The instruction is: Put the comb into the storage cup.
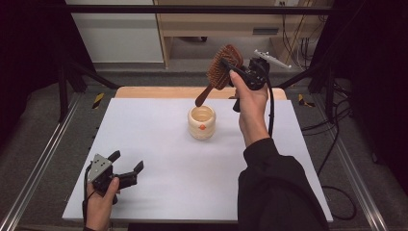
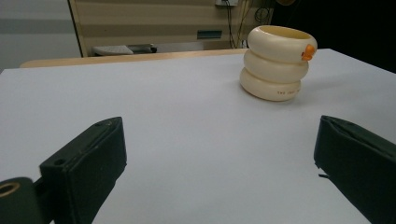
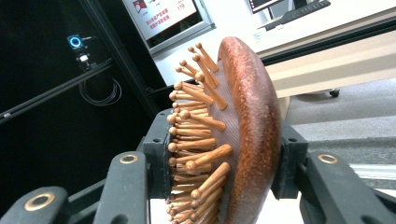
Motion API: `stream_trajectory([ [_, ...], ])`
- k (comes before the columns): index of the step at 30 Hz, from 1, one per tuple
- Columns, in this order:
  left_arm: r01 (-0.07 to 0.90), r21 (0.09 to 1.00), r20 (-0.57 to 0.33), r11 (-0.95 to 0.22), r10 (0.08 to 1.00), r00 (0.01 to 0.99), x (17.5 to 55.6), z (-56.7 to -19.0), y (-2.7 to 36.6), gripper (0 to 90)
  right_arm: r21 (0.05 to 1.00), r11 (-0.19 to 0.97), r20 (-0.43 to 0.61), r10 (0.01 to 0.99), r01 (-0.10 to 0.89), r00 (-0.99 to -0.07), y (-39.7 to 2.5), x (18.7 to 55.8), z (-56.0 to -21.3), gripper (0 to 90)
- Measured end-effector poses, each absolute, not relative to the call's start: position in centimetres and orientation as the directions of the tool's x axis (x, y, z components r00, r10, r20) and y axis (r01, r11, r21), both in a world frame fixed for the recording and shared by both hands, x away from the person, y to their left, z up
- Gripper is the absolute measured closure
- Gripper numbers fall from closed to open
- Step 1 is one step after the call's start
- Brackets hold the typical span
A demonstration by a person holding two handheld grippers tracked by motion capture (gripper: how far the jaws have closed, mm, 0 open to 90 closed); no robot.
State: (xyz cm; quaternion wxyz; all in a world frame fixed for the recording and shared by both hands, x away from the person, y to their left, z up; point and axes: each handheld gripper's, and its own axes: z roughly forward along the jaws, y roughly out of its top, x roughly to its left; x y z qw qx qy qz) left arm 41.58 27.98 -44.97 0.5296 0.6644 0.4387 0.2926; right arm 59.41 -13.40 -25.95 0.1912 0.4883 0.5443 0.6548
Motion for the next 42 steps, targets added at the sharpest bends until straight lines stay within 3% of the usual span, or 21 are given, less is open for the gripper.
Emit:
stream_trajectory([
  [42,0.274,0.96,-0.073,-0.06,0.89,0.45,41.58,-45.02,27.81,2.1,0.916,-0.286,0.389,0.805,0.282,-0.448,-13.08,59.64,-26.4,51.7],
])
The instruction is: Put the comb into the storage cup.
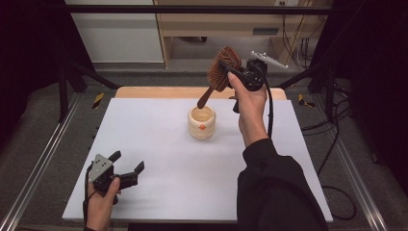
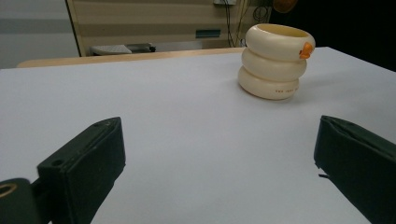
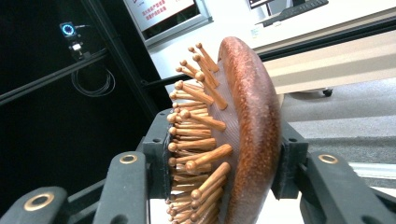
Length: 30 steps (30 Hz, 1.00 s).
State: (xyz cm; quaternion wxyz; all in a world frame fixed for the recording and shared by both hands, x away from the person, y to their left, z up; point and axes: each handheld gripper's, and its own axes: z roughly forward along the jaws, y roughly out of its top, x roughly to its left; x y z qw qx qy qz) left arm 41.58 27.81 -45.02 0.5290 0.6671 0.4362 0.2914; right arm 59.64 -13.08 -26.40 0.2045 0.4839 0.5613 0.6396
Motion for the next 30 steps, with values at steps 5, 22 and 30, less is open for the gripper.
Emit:
stream_trajectory([
  [5,0.275,0.96,-0.072,-0.062,0.89,0.451,41.57,-45.02,27.8,2.1,0.916,-0.282,0.387,0.806,0.285,-0.447,-13.09,59.63,-26.46,51.7],
  [22,0.276,0.959,-0.073,-0.063,0.888,0.453,41.59,-45.04,27.77,2.1,0.925,-0.249,0.358,0.825,0.287,-0.438,-12.99,59.7,-27.0,51.7],
  [30,0.276,0.959,-0.073,-0.061,0.889,0.453,41.59,-45.03,27.79,2.1,0.926,-0.235,0.349,0.828,0.295,-0.438,-12.76,59.83,-27.35,51.6],
])
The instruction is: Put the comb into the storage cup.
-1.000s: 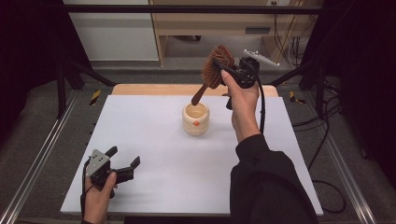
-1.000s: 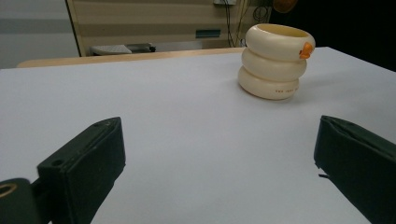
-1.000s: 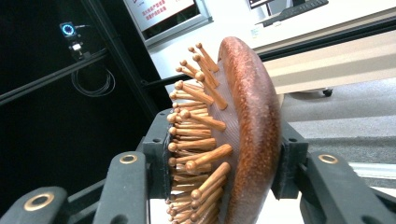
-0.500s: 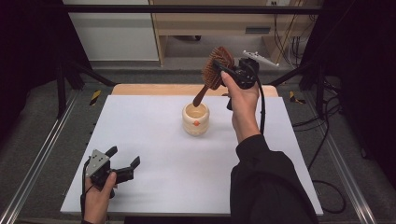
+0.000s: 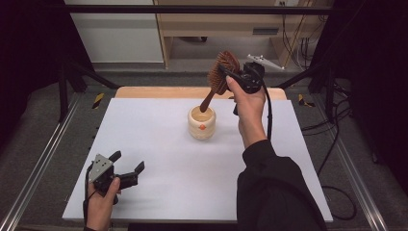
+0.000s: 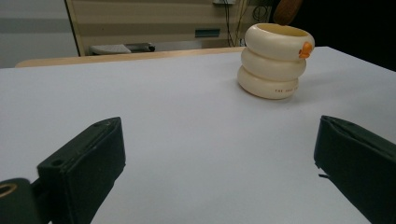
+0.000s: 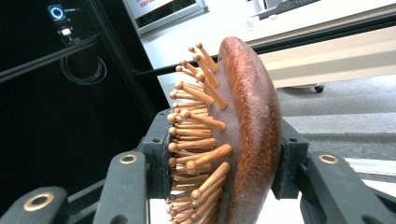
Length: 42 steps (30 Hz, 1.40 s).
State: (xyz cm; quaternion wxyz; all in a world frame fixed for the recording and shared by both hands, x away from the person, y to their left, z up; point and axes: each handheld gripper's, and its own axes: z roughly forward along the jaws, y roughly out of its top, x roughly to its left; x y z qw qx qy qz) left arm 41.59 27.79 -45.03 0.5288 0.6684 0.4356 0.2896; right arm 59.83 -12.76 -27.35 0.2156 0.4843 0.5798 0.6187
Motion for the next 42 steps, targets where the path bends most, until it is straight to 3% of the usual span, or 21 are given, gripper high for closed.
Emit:
stream_trajectory([
  [42,0.274,0.96,-0.074,-0.063,0.884,0.461,41.7,-45.0,27.8,2.1,0.929,-0.159,0.3,0.852,0.335,-0.429,-11.7,60.7,-30.2,51.6],
])
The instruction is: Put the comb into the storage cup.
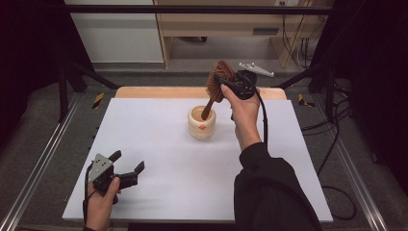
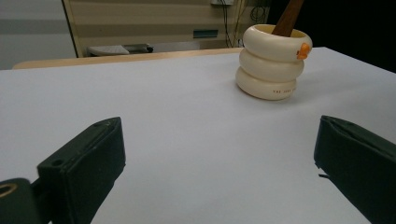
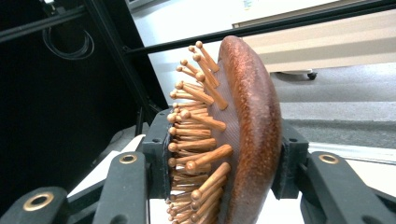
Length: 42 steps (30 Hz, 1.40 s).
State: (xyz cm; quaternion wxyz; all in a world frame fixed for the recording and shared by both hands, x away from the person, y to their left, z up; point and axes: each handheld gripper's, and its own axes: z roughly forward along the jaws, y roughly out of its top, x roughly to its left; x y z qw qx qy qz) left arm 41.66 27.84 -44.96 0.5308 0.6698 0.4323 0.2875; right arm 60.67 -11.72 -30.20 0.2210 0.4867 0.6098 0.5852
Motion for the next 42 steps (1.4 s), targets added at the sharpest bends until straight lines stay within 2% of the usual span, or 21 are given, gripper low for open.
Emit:
stream_trajectory([
  [42,0.277,0.959,-0.077,-0.061,0.884,0.461,41.7,-45.0,27.9,2.1,0.922,-0.148,0.301,0.857,0.359,-0.418,-11.8,61.1,-31.5,51.5],
])
